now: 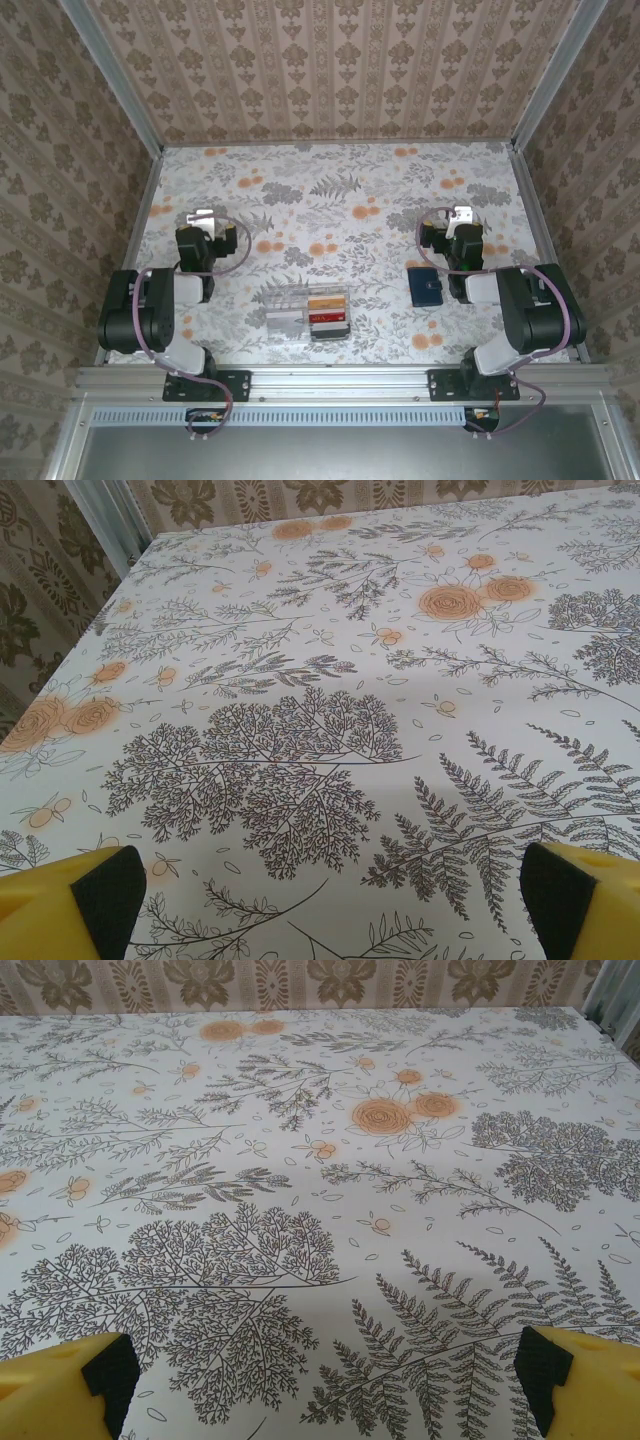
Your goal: Put the credit cards into the card holder
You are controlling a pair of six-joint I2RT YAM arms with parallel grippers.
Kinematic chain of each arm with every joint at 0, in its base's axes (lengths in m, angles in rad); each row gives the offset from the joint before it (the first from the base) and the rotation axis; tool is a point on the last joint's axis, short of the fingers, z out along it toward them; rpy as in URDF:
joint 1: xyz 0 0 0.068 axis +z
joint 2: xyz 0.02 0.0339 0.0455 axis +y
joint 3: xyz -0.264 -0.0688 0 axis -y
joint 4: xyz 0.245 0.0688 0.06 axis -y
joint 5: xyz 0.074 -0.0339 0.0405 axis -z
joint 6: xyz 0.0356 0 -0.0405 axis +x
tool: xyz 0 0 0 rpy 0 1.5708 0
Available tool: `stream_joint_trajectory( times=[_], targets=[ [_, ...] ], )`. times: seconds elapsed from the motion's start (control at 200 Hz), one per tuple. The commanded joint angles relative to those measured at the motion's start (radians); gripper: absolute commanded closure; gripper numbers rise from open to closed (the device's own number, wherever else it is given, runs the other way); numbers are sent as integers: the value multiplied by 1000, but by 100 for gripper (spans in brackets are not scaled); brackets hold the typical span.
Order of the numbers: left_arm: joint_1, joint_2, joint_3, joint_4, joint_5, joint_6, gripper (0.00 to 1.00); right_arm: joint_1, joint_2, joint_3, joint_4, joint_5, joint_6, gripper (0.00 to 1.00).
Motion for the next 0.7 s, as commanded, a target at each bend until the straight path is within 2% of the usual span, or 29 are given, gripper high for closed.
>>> stream_joint_trajectory(
  times=[0.0, 0.695],
  targets=[
    [-3, -8, 15, 0, 0, -5, 0, -4, -10, 22, -2, -20, 4, 0],
    [-4, -9, 16, 0, 0, -5, 0, -7, -9, 26, -8, -24, 7, 0]
  ],
)
